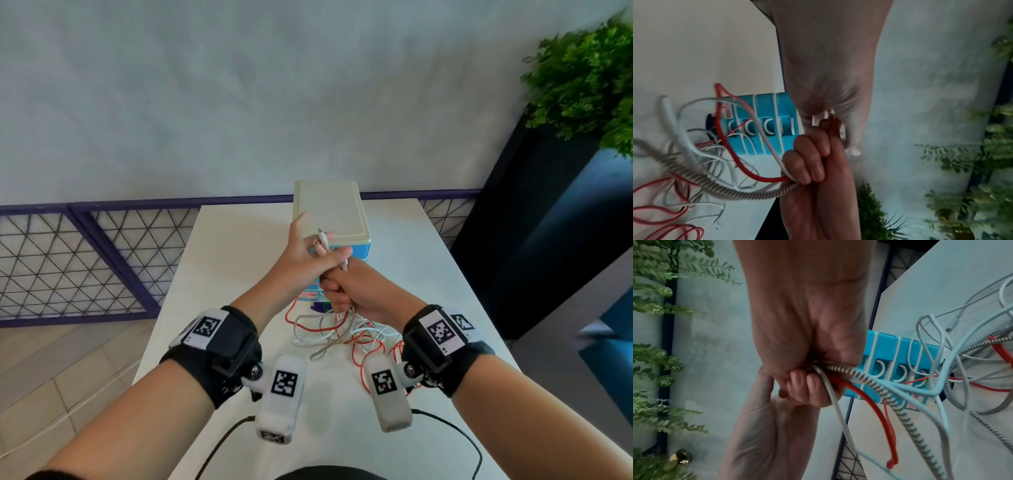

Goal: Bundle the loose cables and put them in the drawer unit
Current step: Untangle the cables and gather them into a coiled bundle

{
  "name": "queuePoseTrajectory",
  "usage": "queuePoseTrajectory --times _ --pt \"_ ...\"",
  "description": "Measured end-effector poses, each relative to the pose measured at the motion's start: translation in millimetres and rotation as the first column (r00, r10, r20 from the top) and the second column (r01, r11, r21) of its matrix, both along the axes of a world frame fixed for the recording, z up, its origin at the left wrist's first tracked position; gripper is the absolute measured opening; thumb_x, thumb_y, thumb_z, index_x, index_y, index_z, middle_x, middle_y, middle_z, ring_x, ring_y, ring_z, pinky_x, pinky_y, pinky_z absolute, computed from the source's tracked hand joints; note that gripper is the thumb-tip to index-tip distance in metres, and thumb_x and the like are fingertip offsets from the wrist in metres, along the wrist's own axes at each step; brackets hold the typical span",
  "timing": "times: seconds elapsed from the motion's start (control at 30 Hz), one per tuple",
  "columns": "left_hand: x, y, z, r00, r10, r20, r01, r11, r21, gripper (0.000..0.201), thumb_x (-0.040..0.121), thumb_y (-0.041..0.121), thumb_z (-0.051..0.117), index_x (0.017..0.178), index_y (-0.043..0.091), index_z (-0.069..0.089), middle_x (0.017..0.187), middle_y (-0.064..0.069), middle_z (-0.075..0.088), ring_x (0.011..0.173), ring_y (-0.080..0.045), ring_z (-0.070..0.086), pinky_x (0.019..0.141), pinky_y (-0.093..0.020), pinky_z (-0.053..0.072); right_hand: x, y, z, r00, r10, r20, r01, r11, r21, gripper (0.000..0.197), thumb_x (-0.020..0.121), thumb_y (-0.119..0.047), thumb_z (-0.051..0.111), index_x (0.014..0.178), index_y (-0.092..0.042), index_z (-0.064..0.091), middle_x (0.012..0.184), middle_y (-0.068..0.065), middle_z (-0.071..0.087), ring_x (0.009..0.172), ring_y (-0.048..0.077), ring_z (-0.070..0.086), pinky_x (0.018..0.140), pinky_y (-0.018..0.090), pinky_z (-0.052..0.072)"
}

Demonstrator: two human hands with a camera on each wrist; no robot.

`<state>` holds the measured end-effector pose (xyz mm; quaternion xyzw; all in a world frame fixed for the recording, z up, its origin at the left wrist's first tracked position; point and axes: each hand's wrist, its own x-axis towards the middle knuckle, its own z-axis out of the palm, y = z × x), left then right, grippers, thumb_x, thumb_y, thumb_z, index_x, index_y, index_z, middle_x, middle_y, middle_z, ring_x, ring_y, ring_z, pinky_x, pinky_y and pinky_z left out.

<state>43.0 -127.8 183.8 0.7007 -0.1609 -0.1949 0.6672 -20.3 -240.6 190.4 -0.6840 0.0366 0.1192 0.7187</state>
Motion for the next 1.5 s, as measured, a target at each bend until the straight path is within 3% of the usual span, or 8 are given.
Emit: queuePoseTrajectory --times 0.3,0.47,0.63,0.77,0.83,1.0,1.33,1.5 --pt "-9.5 -5.2 13.9 0.911 0.100 0.400 -0.130 0.990 0.049 0.015 0.086 0.021 0.067 0.099 0.014 0.070 0.084 0.004 0.070 0.068 0.005 0.059 0.069 -0.013 0.046 1.8 -5.7 3.5 0.996 -0.084 -0.036 0.082 0.995 -0.054 0.030 0.095 -0.006 0.042 0.066 -0.012 0.038 0.041 -0.010 0.038 0.034 0.004 0.024 0.033 0.016 0.019" --pt "-13.7 -4.0 13.4 0.921 0.077 0.383 -0.089 0.996 0.012 0.037 0.101 0.029 0.040 0.099 0.011 0.072 0.093 0.001 0.074 0.088 -0.004 0.067 0.086 -0.022 0.051 1.9 -4.7 6.5 0.993 -0.115 -0.008 0.115 0.993 -0.022 0.028 0.095 -0.015 0.054 0.071 -0.013 0.039 0.046 -0.006 0.035 0.035 0.005 0.025 0.032 0.017 0.020" --pt "-25.9 -9.7 -5.0 0.986 0.032 0.164 -0.016 0.995 -0.097 0.049 0.097 0.049 0.025 0.136 0.025 0.043 0.134 -0.003 0.055 0.116 -0.010 0.058 0.104 -0.035 0.044 7.7 -3.2 6.8 0.971 -0.232 0.056 0.230 0.972 0.039 0.033 0.097 -0.031 0.052 0.070 -0.017 0.041 0.049 -0.005 0.032 0.038 0.007 0.025 0.034 0.018 0.020" --pt "-44.4 -7.7 -18.7 0.957 -0.276 0.094 0.263 0.957 0.124 0.075 0.088 0.069 0.010 0.093 0.021 0.067 0.098 -0.007 0.073 0.097 -0.014 0.066 0.098 -0.037 0.047 17.2 -1.4 16.0 0.903 -0.390 0.182 0.390 0.920 0.037 0.041 0.098 -0.036 0.051 0.064 -0.020 0.035 0.050 -0.004 0.029 0.039 0.008 0.028 0.038 0.021 0.026" --pt "-55.1 -5.1 -22.0 0.921 -0.357 0.159 0.316 0.919 0.235 0.058 0.096 0.057 0.023 0.070 0.020 0.059 0.074 -0.005 0.067 0.073 -0.009 0.062 0.080 -0.029 0.048 21.0 -1.6 17.8 0.898 -0.396 0.189 0.390 0.918 0.072 0.038 0.099 -0.034 0.049 0.067 -0.019 0.035 0.053 -0.002 0.026 0.040 0.009 0.028 0.039 0.022 0.027" --pt "-56.7 -1.2 -31.2 0.919 -0.262 0.294 0.193 0.950 0.244 0.029 0.101 0.025 0.037 0.074 0.020 0.045 0.069 0.006 0.045 0.061 -0.003 0.040 0.060 -0.018 0.036 20.6 2.9 12.6 0.933 -0.355 0.061 0.339 0.922 0.187 0.032 0.096 -0.043 0.051 0.085 -0.013 0.049 0.050 -0.005 0.036 0.041 0.011 0.041 0.046 0.026 0.038" --pt "-32.6 22.8 -24.2 0.840 -0.505 0.200 0.417 0.836 0.357 0.040 0.099 0.037 0.036 0.069 0.017 0.053 0.058 -0.001 0.052 0.066 -0.018 0.061 0.073 -0.030 0.045 19.7 -25.6 18.7 0.939 -0.341 -0.043 0.327 0.851 0.411 0.036 0.098 -0.045 0.043 0.072 -0.020 0.040 0.048 -0.009 0.026 0.035 0.003 0.021 0.031 0.015 0.016" --pt "-24.1 39.6 -25.3 0.905 -0.424 0.029 0.403 0.877 0.261 0.039 0.097 0.037 0.039 0.067 0.015 0.051 0.054 0.000 0.038 0.051 -0.015 0.050 0.059 -0.021 0.044 22.1 -50.4 22.7 0.920 -0.388 -0.058 0.369 0.805 0.464 0.037 0.100 -0.044 0.040 0.071 -0.020 0.040 0.045 -0.010 0.026 0.033 0.001 0.021 0.027 0.014 0.016"
